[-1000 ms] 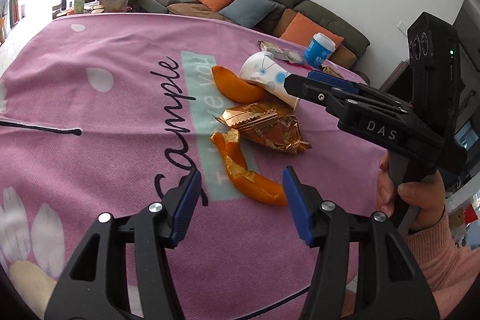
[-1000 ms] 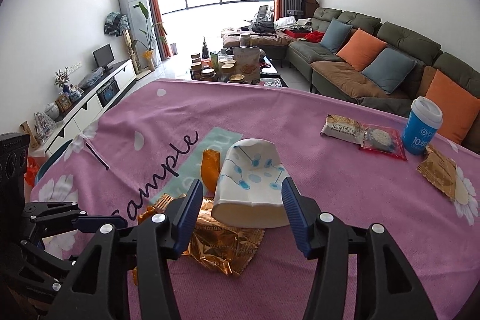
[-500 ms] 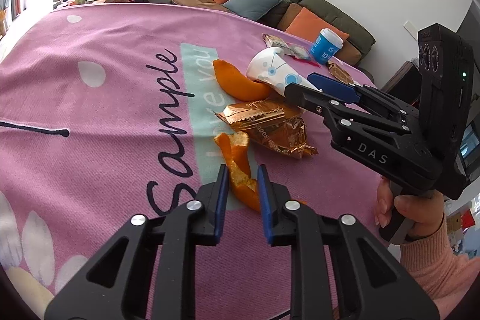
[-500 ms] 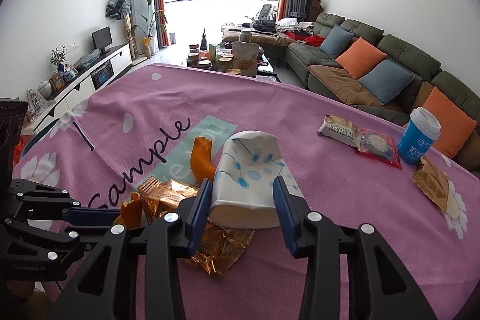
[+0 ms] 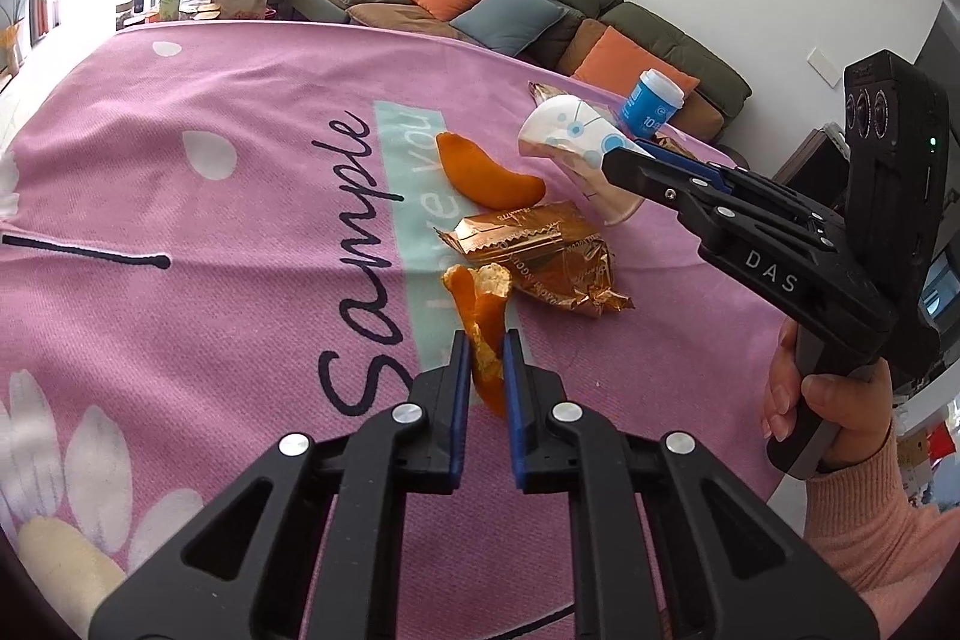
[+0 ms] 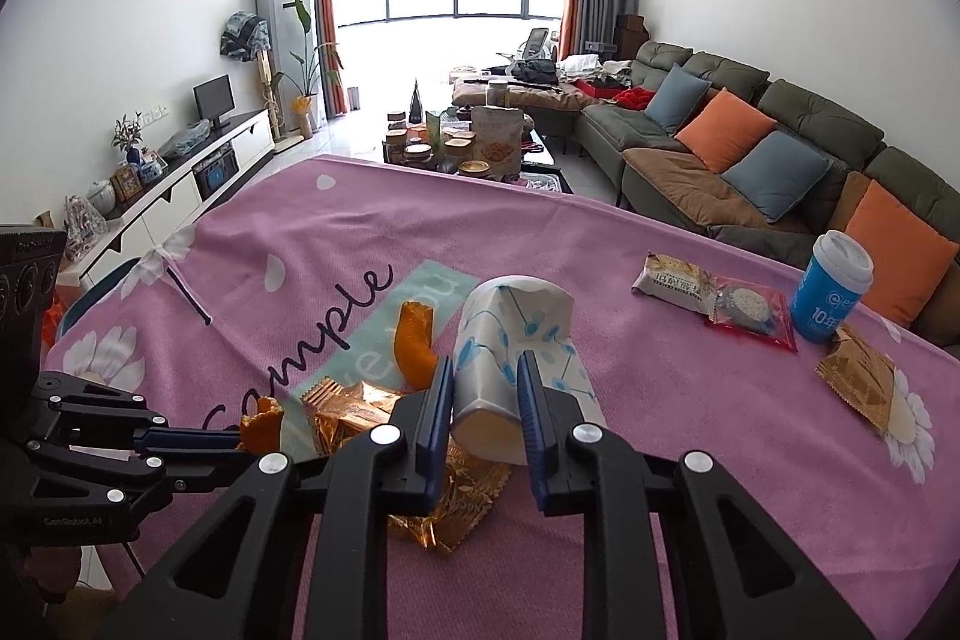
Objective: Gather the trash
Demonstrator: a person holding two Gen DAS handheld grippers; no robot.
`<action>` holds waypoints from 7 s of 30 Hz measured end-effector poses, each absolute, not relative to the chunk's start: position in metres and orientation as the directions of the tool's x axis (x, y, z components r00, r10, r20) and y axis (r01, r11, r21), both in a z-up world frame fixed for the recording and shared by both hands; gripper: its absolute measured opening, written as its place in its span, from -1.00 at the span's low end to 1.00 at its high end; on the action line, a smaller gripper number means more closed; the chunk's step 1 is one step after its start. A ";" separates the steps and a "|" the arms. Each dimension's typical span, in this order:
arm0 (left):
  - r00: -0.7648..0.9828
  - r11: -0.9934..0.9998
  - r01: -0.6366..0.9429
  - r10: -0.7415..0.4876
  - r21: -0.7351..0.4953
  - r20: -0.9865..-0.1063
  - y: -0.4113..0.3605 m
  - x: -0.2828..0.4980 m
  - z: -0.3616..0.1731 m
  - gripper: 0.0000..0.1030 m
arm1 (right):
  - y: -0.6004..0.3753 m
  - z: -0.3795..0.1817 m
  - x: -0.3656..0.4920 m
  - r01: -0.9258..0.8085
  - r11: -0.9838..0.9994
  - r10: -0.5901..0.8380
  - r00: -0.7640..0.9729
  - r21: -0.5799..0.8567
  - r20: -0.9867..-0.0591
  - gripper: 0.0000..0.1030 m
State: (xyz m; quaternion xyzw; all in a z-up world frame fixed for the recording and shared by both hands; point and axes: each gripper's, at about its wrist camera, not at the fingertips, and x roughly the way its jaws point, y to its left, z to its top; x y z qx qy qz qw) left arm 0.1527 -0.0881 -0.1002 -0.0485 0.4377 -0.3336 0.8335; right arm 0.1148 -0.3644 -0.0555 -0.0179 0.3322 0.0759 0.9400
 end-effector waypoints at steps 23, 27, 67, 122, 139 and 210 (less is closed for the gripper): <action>0.529 0.822 0.451 -0.560 -0.348 -0.637 -0.019 0.118 -0.058 -0.79 | -0.324 -0.019 0.094 -0.297 0.947 0.314 0.791 0.120 -0.525 -0.61; 0.548 0.834 0.427 -0.547 -0.350 -0.633 -0.004 0.114 -0.052 -0.80 | -0.309 -0.019 0.094 -0.335 0.934 0.350 0.776 0.127 -0.524 -0.61; 0.462 0.837 0.343 -0.546 -0.427 -0.699 -0.007 0.153 -0.099 -0.76 | -0.268 -0.041 0.101 -0.420 0.887 0.449 0.691 0.191 -0.567 -0.60; 0.744 0.933 0.009 -0.247 -0.360 -0.621 0.189 0.086 -0.036 -0.79 | -0.108 -0.020 0.111 -0.723 0.667 0.678 0.489 0.180 -0.548 -0.60; 0.754 0.934 -0.108 -0.146 -0.341 -0.641 0.238 0.084 -0.043 -0.79 | -0.062 -0.023 0.122 -0.776 0.610 0.695 0.429 0.158 -0.577 -0.60; 0.753 0.939 -0.220 -0.009 -0.264 -0.658 0.235 0.119 -0.077 0.19 | -0.002 -0.033 0.152 -0.781 0.594 0.697 0.379 0.193 -0.609 -0.24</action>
